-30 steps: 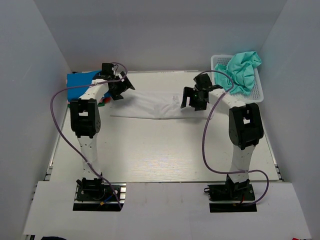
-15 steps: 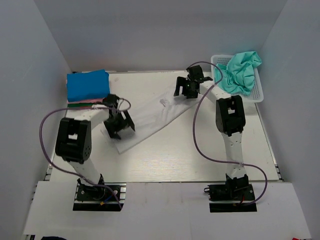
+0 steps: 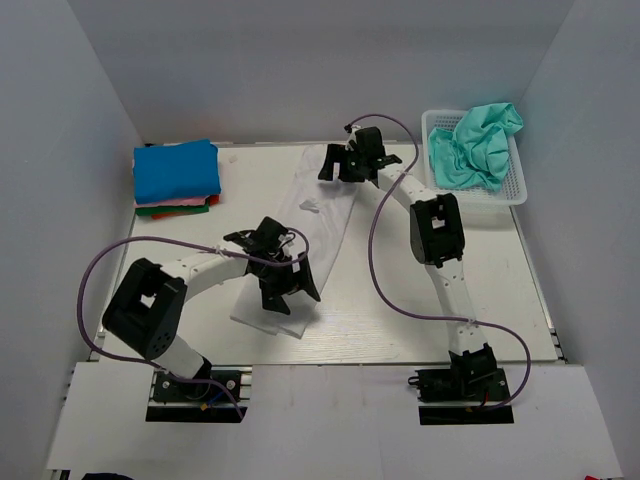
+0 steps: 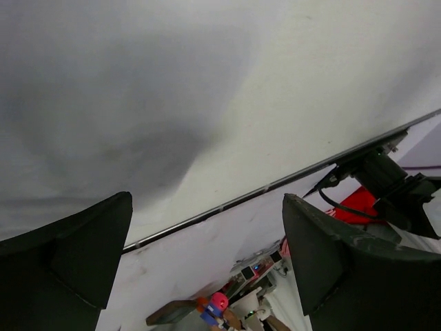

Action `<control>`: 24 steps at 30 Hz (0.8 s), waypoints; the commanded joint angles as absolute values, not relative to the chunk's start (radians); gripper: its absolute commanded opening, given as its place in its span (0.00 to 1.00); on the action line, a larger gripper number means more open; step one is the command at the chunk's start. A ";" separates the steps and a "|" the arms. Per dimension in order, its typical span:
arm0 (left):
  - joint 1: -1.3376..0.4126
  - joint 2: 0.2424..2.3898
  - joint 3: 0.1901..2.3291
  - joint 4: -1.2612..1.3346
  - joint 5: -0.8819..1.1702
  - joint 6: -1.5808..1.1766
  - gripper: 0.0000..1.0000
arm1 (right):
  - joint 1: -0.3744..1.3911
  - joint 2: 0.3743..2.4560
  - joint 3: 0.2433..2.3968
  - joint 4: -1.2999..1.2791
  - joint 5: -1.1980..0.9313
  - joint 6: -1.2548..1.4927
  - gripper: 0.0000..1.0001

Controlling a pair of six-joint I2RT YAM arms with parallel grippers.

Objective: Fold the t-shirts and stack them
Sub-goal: Rotate the tshirt 90 degrees

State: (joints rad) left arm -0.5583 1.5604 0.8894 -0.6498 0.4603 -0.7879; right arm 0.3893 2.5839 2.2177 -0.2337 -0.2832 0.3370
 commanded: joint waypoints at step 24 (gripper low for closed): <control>-0.807 1.516 1.129 -0.826 0.124 -0.758 1.00 | 0.396 2.533 2.108 -0.250 -0.304 0.267 0.90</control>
State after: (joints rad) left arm -0.8207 1.5852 1.1080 -0.6811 0.2600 -0.7940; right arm 0.3939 2.5843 2.1773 -0.1253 -0.2985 0.3225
